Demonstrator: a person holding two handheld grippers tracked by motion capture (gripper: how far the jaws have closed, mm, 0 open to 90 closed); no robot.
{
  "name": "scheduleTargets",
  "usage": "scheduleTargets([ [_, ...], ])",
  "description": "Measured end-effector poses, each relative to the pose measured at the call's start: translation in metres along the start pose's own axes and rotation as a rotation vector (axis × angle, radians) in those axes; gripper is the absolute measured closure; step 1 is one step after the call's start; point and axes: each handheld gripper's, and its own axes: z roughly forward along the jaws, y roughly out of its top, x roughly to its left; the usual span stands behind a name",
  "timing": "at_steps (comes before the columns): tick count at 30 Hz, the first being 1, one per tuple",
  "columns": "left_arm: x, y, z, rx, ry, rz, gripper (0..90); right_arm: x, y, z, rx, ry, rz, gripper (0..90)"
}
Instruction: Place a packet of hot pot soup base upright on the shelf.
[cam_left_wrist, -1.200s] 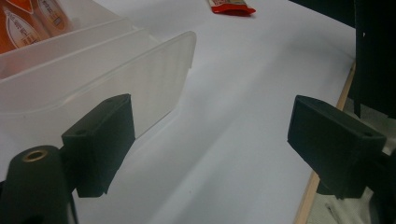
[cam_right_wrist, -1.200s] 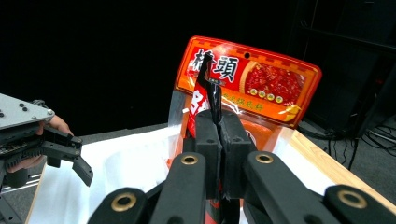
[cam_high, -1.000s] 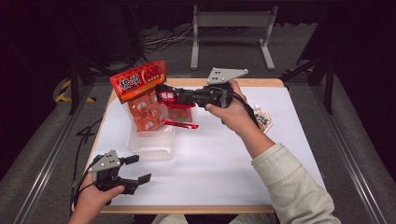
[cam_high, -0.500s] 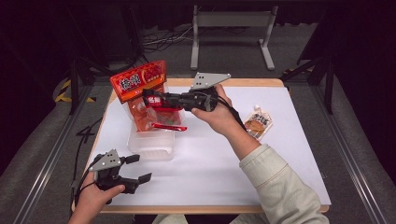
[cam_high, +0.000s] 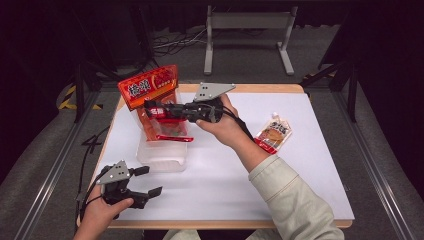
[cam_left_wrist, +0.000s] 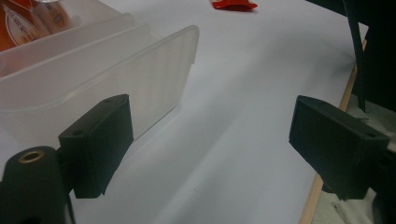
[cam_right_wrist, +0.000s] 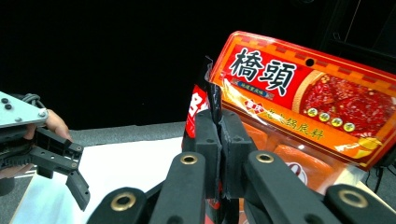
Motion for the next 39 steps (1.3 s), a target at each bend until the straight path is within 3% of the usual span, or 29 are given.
scheduleTargets([
  [15, 0.0, 0.0, 0.001, 0.0, -0.009, 0.008, 14.5, 0.002, -0.012, 0.028, 0.022, 0.033, 0.0, 88.1],
  [39, 0.0, -0.001, 0.002, 0.005, -0.012, 0.002, 14.5, 0.005, -0.025, 0.051, 0.04, 0.053, -0.036, 87.2],
])
